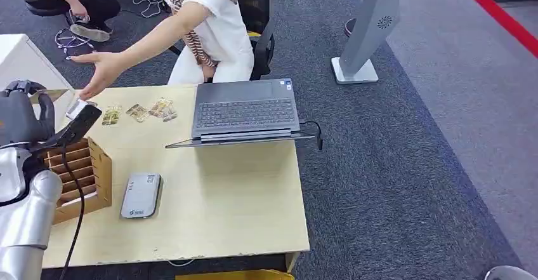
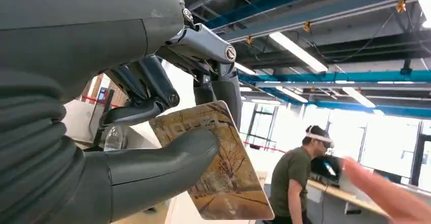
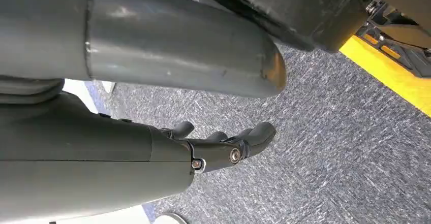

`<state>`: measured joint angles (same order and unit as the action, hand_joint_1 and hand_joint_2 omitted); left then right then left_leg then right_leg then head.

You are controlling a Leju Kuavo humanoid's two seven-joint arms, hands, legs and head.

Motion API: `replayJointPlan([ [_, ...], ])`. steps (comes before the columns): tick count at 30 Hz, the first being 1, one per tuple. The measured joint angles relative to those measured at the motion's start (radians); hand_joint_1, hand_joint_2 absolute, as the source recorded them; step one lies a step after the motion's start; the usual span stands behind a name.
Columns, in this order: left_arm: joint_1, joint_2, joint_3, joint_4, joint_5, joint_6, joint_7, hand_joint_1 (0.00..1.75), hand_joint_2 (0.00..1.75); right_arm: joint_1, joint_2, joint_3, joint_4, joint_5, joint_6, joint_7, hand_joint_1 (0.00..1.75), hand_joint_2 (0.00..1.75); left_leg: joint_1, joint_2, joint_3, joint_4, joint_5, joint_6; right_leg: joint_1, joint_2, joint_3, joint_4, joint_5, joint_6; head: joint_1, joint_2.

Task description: Pass the card to the sensor for recognition and then transmit it.

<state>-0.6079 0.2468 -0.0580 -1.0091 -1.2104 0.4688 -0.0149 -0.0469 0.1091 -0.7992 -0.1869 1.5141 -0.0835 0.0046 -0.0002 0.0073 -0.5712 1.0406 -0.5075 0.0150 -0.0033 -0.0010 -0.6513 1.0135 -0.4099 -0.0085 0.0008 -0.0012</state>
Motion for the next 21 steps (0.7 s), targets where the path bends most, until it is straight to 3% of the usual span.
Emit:
replayJointPlan([
  [12, 0.027, 0.023, -0.002, 0.031, 0.008, -0.001, 0.005, 1.75, 1.75, 0.001, 0.0, 0.0, 0.0, 0.0, 0.014, 0.002, 0.0, 0.0, 0.0, 0.0, 0.0, 0.0, 0.0, 0.0, 0.0, 0.0, 0.0, 0.0, 0.0, 0.0, 0.0, 0.0],
  [13, 0.031, 0.025, -0.001, 0.032, 0.008, 0.0, 0.005, 1.2, 1.75, 0.001, 0.0, 0.0, 0.0, 0.0, 0.014, 0.002, 0.0, 0.0, 0.0, 0.0, 0.0, 0.0, 0.0, 0.0, 0.0, 0.0, 0.0, 0.0, 0.0, 0.0, 0.0, 0.0],
  [14, 0.033, 0.025, -0.002, 0.033, 0.008, 0.0, 0.004, 0.0, 1.75, 0.001, 0.0, 0.0, 0.0, 0.0, 0.014, 0.002, 0.0, 0.0, 0.0, 0.0, 0.0, 0.0, 0.0, 0.0, 0.0, 0.0, 0.0, 0.0, 0.0, 0.0, 0.0, 0.0],
  [21, 0.057, 0.028, -0.001, 0.033, 0.016, 0.043, 0.004, 0.0, 1.75, 0.001, 0.0, 0.0, 0.0, 0.0, 0.012, 0.0, 0.0, 0.0, 0.0, 0.0, 0.0, 0.0, 0.0, 0.0, 0.0, 0.0, 0.0, 0.0, 0.0, 0.0, 0.0, 0.0],
])
